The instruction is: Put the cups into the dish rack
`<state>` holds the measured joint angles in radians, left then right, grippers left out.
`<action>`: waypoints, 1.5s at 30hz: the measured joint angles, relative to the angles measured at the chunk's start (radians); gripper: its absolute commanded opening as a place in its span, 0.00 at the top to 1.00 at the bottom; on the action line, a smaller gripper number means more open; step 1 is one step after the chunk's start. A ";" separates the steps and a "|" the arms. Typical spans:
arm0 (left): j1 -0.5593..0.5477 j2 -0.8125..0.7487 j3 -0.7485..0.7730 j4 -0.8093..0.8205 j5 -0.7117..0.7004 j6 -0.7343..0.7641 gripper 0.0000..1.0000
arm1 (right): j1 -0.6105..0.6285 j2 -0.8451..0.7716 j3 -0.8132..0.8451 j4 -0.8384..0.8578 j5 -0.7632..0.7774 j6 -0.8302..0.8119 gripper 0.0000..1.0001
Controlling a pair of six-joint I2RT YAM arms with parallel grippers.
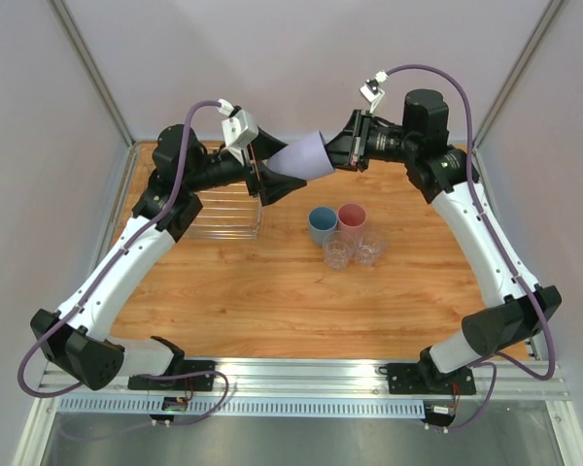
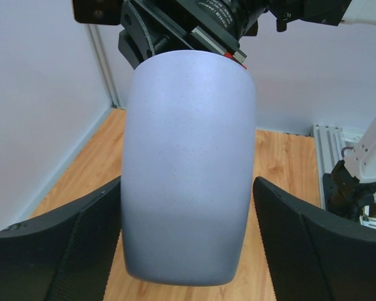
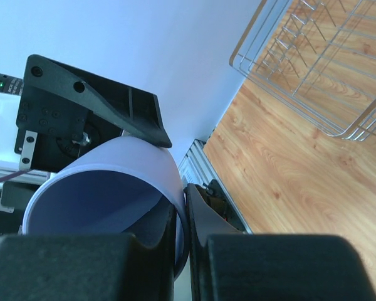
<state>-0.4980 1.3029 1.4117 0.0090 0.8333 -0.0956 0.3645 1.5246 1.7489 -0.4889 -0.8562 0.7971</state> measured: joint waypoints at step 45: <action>-0.002 0.020 0.005 0.038 0.008 -0.002 0.10 | -0.002 -0.006 -0.026 0.087 -0.045 0.077 1.00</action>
<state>-0.4999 1.3228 1.4166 0.0471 0.8410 -0.0978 0.3626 1.5188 1.7229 -0.4019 -0.9012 0.8742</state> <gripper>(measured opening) 0.932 0.068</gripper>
